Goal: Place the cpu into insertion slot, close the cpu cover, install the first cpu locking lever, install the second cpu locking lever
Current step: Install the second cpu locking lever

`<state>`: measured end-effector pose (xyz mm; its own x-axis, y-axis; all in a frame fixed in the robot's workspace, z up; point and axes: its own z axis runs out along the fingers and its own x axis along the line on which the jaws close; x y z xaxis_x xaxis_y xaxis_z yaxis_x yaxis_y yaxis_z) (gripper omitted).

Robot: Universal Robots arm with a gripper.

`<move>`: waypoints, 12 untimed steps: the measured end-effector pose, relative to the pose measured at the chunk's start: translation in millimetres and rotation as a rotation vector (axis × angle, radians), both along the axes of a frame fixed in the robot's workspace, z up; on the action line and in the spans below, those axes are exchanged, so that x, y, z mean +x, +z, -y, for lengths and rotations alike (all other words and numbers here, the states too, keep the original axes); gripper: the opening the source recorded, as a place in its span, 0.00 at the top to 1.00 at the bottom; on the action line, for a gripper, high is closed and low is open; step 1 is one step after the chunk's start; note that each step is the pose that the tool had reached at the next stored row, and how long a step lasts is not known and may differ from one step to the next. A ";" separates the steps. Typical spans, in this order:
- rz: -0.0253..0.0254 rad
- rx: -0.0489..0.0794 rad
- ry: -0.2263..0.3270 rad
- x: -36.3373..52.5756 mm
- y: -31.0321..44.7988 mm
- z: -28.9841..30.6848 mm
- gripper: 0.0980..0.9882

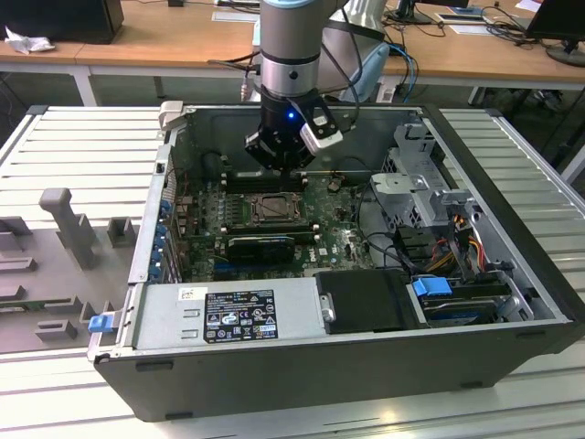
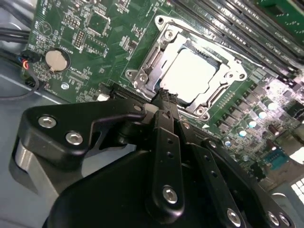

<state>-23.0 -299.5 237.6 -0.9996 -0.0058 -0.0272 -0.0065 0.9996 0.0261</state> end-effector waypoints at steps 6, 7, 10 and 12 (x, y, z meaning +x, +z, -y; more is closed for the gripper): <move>0.0000 0.000 0.000 -0.2 0.0 18.4 0.99; 0.0000 0.000 0.000 -0.2 0.0 21.4 0.99; -0.0008 0.000 0.000 -0.2 0.0 29.4 0.99; -0.0031 0.000 0.000 -0.2 0.3 31.4 0.99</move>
